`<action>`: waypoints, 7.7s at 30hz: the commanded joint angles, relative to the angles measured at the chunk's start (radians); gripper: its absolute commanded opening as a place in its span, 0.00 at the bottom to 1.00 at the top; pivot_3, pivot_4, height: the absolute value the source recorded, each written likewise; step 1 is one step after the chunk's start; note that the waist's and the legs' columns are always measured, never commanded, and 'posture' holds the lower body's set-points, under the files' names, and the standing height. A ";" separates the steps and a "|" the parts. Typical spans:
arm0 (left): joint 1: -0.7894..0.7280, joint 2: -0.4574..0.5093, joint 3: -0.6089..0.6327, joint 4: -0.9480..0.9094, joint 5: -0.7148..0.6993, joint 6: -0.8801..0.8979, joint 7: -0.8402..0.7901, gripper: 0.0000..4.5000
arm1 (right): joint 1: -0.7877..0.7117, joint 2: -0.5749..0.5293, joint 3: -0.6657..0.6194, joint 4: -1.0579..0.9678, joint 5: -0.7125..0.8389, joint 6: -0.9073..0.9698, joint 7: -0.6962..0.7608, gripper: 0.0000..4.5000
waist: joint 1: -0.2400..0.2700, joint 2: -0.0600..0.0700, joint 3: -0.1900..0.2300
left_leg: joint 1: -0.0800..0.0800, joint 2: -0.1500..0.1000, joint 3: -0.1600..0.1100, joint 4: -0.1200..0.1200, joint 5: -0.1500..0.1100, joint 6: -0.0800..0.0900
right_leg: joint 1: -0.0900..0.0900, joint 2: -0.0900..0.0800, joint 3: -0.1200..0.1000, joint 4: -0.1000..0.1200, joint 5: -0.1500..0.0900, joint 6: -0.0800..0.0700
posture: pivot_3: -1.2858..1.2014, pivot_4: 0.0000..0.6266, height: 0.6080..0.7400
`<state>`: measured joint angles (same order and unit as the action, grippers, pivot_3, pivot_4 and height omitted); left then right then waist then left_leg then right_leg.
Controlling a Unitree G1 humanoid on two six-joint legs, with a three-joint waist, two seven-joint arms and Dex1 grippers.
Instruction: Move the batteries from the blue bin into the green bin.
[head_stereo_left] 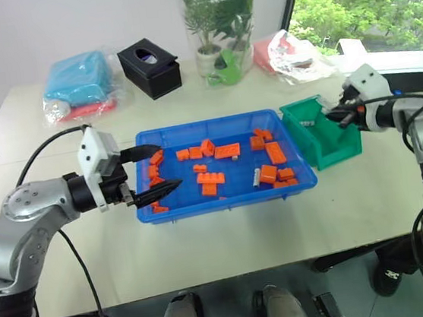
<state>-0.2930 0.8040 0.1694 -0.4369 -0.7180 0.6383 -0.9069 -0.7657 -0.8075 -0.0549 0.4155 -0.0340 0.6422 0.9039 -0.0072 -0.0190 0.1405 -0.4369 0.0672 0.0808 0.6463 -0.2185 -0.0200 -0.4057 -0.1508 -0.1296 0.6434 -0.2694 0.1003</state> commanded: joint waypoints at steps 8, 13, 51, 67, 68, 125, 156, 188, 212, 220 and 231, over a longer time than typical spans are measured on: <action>-0.045 -0.006 -0.009 0.014 0.017 -0.034 -0.021 1.00 | -0.144 0.026 0.048 -0.048 0.068 0.005 0.024 0.69 | -0.003 0.000 0.000 | 0.000 0.000 0.000 0.001 0.000 0.000 | -0.002 0.000 0.000 0.001 0.000 0.000 | 0.52 0.24 0.37; -0.028 -0.009 0.011 -0.007 0.011 -0.027 0.002 1.00 | -0.091 0.143 0.118 -0.255 0.151 0.074 0.070 0.69 | -0.003 -0.001 -0.001 | 0.000 0.000 -0.002 0.001 0.000 0.000 | -0.003 0.000 0.000 0.001 0.000 0.000 | 0.52 0.24 0.37; -0.001 0.036 0.071 -0.077 -0.023 0.019 0.058 1.00 | -0.347 0.454 0.287 0.594 -0.052 -0.582 0.113 0.26 | 0.005 -0.001 -0.001 | 0.000 0.000 -0.002 0.003 0.000 0.000 | -0.003 0.000 0.000 0.004 0.000 0.000 | 0.52 0.24 0.37; -0.025 0.023 0.047 -0.052 -0.005 0.001 0.056 1.00 | -0.236 0.690 0.333 0.245 -0.032 -0.369 0.061 0.48 | -0.001 -0.001 0.000 | 0.000 0.000 -0.002 0.002 0.000 0.000 | -0.004 0.000 -0.001 0.005 0.000 0.000 | 0.52 0.24 0.37; -0.024 0.023 0.048 -0.054 -0.006 0.002 0.056 1.00 | -0.225 0.689 0.340 0.220 -0.038 -0.367 0.058 0.56 | 0.002 -0.001 -0.001 | 0.000 0.000 -0.002 0.002 0.000 0.000 | -0.004 0.000 0.000 0.005 0.000 0.000 | 0.52 0.24 0.37; -0.030 0.055 0.067 -0.079 -0.013 0.001 0.051 1.00 | -0.454 0.499 0.236 0.908 -0.158 -0.725 0.127 0.95 | -0.006 -0.003 -0.002 | 0.000 0.000 -0.001 0.003 0.000 0.000 | -0.003 0.000 0.000 0.005 0.000 0.000 | 0.52 0.24 0.37; -0.078 0.007 -0.011 -0.013 0.002 -0.023 0.022 1.00 | 0.034 0.213 -0.194 -0.288 0.025 0.051 -0.246 0.50 | 0.042 -0.002 -0.002 | -0.002 -0.001 -0.002 0.007 -0.002 -0.003 | -0.002 -0.001 -0.001 -0.001 -0.002 -0.003 | 0.52 0.24 0.37; -0.096 -0.054 -0.063 0.001 0.041 -0.053 0.005 1.00 | -0.020 0.013 0.406 -0.430 0.207 0.089 0.230 0.99 | 0.021 -0.001 -0.002 | -0.001 0.000 -0.002 0.003 -0.001 0.000 | -0.001 0.000 -0.001 -0.003 -0.002 -0.003 | 0.52 0.24 0.37; -0.057 -0.034 -0.010 -0.042 0.029 -0.043 0.049 1.00 | -0.187 0.195 0.582 0.044 -0.086 -0.132 0.396 0.99 | 0.020 -0.001 -0.002 | -0.001 0.000 -0.002 0.004 -0.001 0.000 | -0.002 0.000 -0.001 0.000 0.000 0.000 | 0.52 0.24 0.37; -0.102 -0.033 -0.024 -0.003 0.040 -0.050 0.029 1.00 | -0.150 0.154 0.565 0.005 -0.104 -0.125 0.416 0.99 | 0.020 -0.002 -0.002 | -0.001 0.000 -0.002 0.004 -0.001 0.000 | -0.001 0.000 -0.002 0.000 0.000 0.000 | 0.52 0.24 0.37; -0.131 -0.047 -0.050 0.021 0.055 -0.055 0.003 1.00 | -0.147 0.170 0.502 -0.027 -0.082 -0.090 0.379 0.50 | 0.019 -0.002 -0.002 | -0.001 0.000 -0.002 0.004 0.000 0.000 | -0.002 0.000 -0.002 0.001 0.000 0.000 | 0.52 0.24 0.37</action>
<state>-0.4019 0.7588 0.1212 -0.4070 -0.6627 0.6010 -0.8967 -0.9049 -0.6392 0.4904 0.4216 -0.1303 0.5443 1.2973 0.0117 -0.0208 0.1383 -0.4375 0.0670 0.0792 0.6503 -0.2189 -0.0201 -0.4078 -0.1508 -0.1312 0.6447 -0.2696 0.1005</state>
